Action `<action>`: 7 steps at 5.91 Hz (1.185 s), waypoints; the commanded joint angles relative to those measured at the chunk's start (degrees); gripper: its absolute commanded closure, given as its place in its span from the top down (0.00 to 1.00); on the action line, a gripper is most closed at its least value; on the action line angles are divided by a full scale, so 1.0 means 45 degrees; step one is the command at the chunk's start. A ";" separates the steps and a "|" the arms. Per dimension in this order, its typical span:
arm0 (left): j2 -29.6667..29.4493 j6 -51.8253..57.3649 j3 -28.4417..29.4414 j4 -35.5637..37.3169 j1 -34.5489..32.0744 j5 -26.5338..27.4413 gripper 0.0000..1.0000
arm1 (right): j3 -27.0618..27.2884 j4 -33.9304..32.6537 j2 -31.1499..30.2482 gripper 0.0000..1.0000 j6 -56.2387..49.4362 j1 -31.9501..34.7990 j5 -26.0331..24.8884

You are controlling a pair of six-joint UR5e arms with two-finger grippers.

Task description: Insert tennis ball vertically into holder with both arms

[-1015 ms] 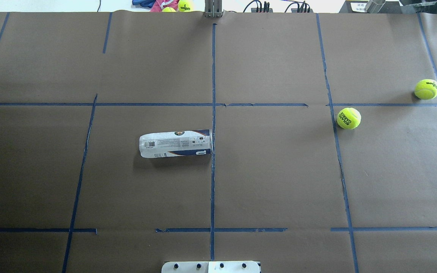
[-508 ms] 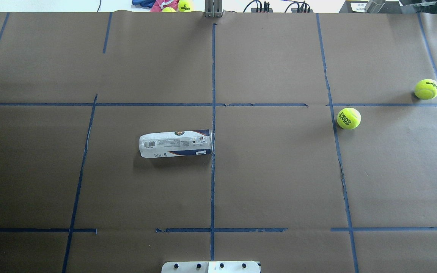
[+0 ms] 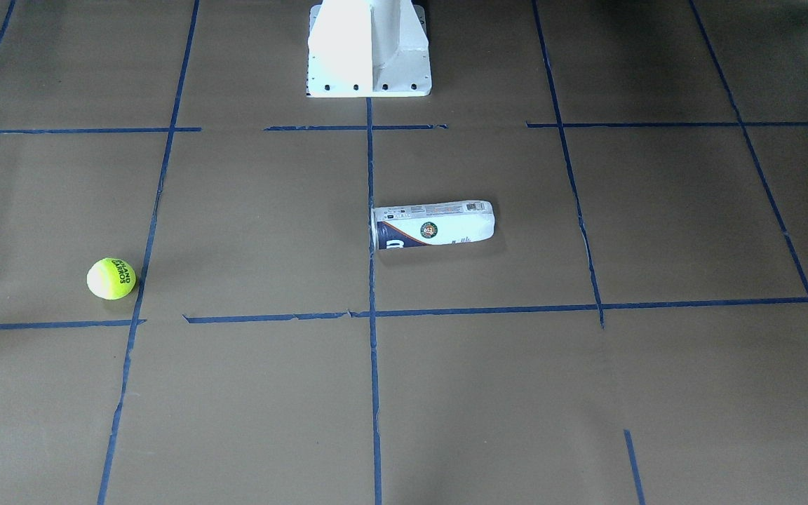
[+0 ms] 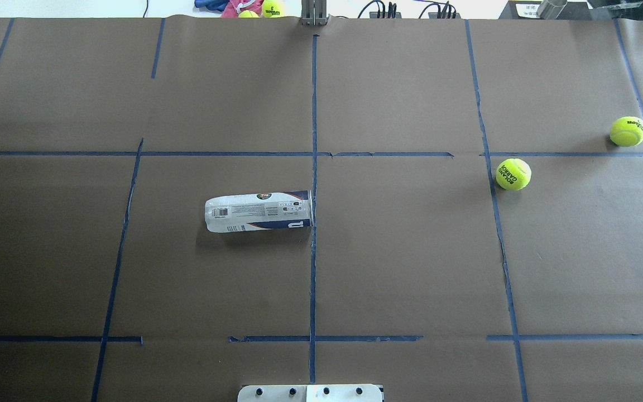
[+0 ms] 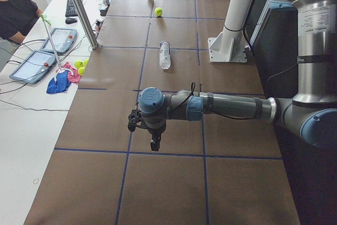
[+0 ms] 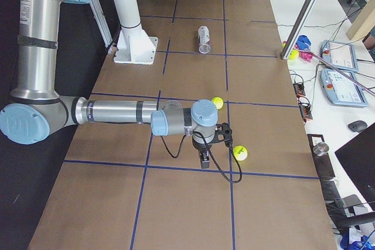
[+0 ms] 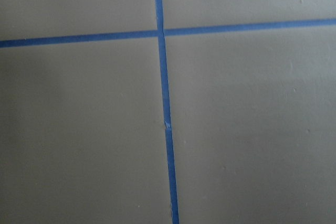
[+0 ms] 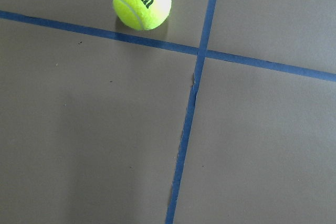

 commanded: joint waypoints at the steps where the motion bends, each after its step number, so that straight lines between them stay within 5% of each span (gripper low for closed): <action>1: 0.0010 0.0374 -0.0098 0.0422 0.0179 0.0665 1.00 | -0.0041 -0.0038 -0.0038 1.00 0.0007 0.0000 -0.0082; 4: -0.0088 0.0394 -0.0274 0.1285 0.0140 0.0530 1.00 | 0.0385 -0.0116 -0.0213 1.00 0.0046 0.0019 -0.0473; 7: -0.0068 0.0394 -0.0372 0.1324 0.0140 0.0491 1.00 | 0.1639 -0.2206 -0.0273 1.00 -0.0149 0.0019 -0.0454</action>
